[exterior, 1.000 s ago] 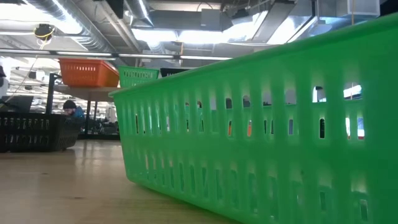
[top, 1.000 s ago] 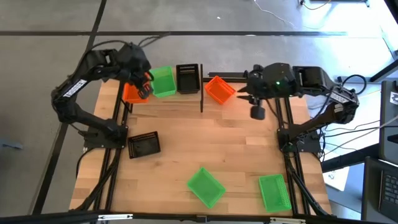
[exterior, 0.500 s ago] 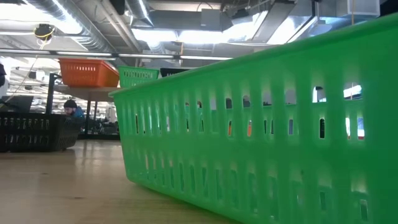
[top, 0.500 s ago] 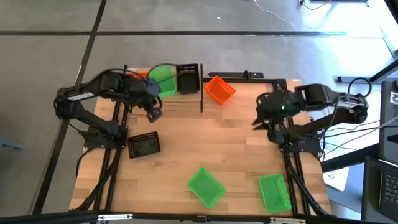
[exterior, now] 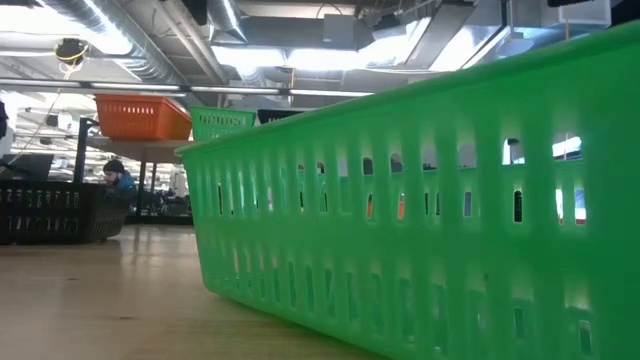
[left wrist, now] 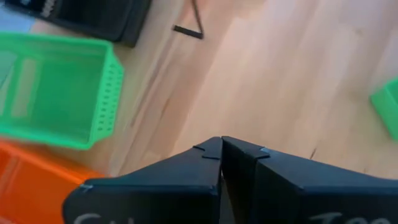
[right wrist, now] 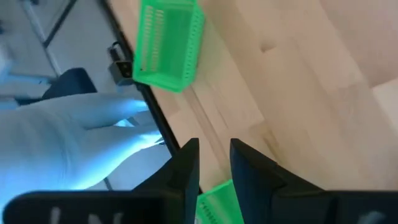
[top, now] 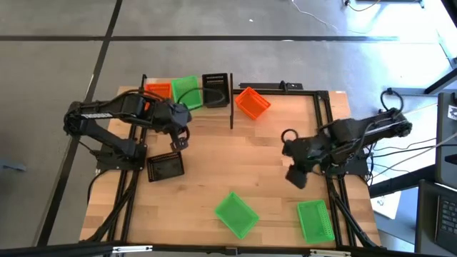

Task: Stack baskets on shelf by color
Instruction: Stack the left green bin on the green bin on the shelf

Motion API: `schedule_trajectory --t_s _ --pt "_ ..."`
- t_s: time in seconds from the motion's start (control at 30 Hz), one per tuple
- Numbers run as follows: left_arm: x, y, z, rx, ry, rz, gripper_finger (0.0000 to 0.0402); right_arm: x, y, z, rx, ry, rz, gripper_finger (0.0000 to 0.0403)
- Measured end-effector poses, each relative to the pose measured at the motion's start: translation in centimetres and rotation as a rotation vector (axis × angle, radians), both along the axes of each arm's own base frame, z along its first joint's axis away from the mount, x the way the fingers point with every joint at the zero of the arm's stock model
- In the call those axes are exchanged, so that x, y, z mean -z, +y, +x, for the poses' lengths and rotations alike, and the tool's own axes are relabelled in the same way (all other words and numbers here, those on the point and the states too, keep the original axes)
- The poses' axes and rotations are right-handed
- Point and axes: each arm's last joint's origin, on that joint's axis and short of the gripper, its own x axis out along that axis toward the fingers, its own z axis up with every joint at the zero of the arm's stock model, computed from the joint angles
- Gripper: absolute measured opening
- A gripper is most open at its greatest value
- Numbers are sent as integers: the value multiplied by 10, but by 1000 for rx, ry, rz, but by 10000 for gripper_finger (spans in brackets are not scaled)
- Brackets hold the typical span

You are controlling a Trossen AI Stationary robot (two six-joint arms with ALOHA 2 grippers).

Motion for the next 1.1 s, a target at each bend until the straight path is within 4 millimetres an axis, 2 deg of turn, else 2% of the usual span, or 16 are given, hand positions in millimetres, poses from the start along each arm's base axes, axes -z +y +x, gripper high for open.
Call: schedule_trajectory --t_s 0.27,0.47,0.57,0.83,1.1 --pt "-2 -6 -2 221 44 36 0 44 27 49 179 228 98 87" --pt "-4 -7 -6 322 56 65 0 80 48 98 83 127 118 87" --pt "-3 -8 -5 364 66 58 0 101 53 114 67 120 80 87" --pt "-3 -9 -5 427 66 40 0 149 62 140 41 138 -1 87" --pt "-3 -9 -5 433 65 33 0 166 62 153 75 125 6 87"
